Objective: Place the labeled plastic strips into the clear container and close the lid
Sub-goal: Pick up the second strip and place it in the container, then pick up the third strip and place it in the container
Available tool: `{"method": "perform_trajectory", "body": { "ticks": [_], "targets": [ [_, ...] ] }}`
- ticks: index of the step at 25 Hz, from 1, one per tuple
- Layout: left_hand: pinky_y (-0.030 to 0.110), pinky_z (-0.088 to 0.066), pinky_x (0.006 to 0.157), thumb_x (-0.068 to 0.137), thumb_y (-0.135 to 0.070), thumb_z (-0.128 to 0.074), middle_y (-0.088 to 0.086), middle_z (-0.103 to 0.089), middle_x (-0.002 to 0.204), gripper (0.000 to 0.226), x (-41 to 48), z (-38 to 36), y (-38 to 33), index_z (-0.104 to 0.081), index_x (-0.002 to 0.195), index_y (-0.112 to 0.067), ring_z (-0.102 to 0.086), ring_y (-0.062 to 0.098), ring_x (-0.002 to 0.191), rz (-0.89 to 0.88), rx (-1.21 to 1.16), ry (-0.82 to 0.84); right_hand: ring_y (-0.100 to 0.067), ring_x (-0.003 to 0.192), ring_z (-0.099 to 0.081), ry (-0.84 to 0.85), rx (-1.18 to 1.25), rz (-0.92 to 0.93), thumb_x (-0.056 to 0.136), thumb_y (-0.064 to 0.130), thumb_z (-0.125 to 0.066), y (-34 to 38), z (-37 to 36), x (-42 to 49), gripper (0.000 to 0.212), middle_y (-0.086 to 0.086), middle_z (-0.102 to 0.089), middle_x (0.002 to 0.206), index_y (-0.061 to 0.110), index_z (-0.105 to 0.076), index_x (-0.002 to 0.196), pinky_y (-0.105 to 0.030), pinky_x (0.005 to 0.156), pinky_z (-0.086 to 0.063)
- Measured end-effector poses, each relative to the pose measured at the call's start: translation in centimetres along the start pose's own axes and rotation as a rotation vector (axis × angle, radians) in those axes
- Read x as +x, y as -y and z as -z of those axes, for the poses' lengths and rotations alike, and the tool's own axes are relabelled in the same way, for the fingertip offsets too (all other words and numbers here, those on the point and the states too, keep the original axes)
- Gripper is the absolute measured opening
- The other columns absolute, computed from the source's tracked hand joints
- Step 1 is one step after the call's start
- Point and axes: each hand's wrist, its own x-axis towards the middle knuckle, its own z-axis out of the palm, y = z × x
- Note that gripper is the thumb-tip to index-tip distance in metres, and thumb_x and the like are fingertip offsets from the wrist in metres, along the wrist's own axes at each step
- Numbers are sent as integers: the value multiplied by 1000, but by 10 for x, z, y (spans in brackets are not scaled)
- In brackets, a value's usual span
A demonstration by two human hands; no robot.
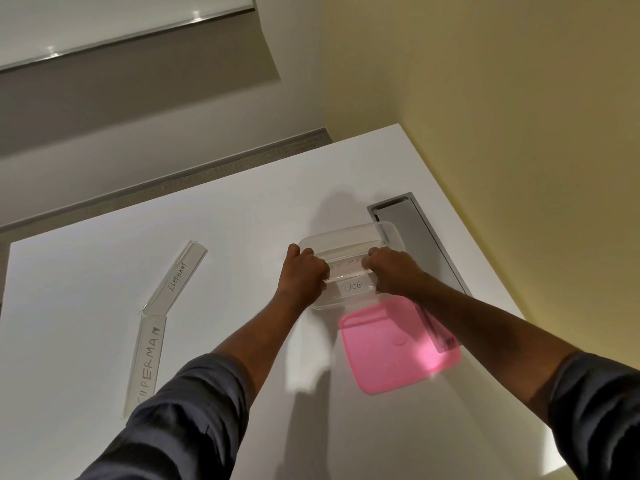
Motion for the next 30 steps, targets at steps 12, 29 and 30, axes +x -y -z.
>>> {"method": "perform_trajectory", "body": {
  "ticks": [12, 29, 30],
  "targets": [
    [39, -31, 99, 90, -31, -78, -3, -82, 105, 19, -2, -13, -3, -82, 107, -24, -61, 23, 114, -21, 19, -39, -27, 117, -67, 0, 13, -56, 88, 3, -69, -6, -5, 5, 34, -5, -68, 124, 15, -72, 120, -42, 90, -58],
    [42, -58, 88, 91, -19, -82, 1, -82, 91, 16, -199, -1, 118, -84, 107, -15, -74, 27, 93, 497, -570, -502, -11, 88, -64, -219, 663, 6, 86, 30, -82, 223, -6, -31, 30, 7, -70, 96, 18, -75, 113, -30, 83, -55],
    [42, -57, 91, 92, -19, -81, 2, -82, 94, 18, -214, -6, 130, -83, 109, -14, -74, 28, 96, 540, -590, -492, -11, 88, -63, -183, 670, 24, 87, 32, -81, 247, -14, -29, 32, 8, -68, 96, 18, -74, 115, -29, 82, -54]
  ]
}}
